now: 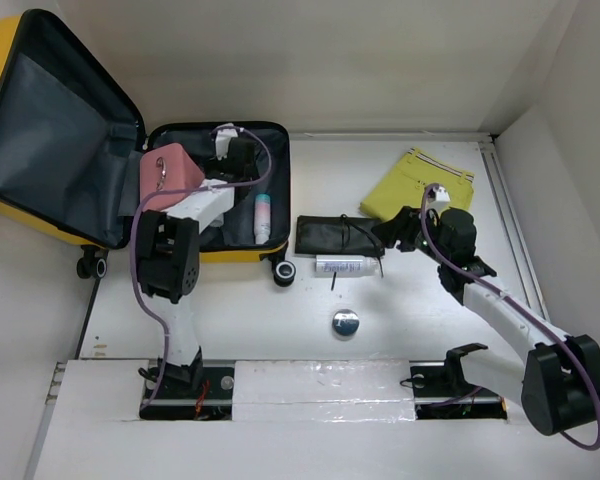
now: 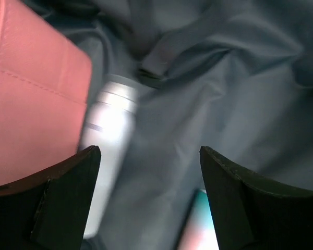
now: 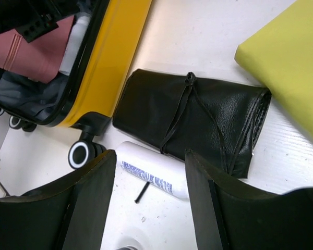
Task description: Pack the luggage
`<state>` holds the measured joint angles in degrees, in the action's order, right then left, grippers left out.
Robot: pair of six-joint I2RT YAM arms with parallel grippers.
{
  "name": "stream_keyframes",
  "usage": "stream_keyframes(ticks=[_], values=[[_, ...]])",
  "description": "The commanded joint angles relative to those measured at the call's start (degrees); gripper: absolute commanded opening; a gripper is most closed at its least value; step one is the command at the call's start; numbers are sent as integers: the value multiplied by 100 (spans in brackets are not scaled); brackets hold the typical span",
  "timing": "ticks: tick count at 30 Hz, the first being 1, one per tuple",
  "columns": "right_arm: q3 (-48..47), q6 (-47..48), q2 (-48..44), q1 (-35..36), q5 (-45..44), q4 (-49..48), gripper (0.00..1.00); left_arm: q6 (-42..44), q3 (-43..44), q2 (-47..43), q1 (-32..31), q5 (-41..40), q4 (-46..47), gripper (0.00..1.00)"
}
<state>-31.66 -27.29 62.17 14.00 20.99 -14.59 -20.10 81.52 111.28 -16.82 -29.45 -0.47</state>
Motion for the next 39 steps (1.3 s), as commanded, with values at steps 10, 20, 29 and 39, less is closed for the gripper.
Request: stream_keyframes(ticks=[10,20,29,39], values=[[221,92,-978,-213,-1264,149,23,1321,-2182,-2585,-2676,1835,2031,71],[345,-101,-1120,-609,-799,62,58,2062,-2510,-1831,-3846,3060,1594,73],[283,-101,-716,-609,-403,-44,58,2379,-2088,-1137,-3846,3244,1357,73],[283,-49,-777,-609,-455,-44,58,2563,-1867,-582,-3846,3120,1190,73]])
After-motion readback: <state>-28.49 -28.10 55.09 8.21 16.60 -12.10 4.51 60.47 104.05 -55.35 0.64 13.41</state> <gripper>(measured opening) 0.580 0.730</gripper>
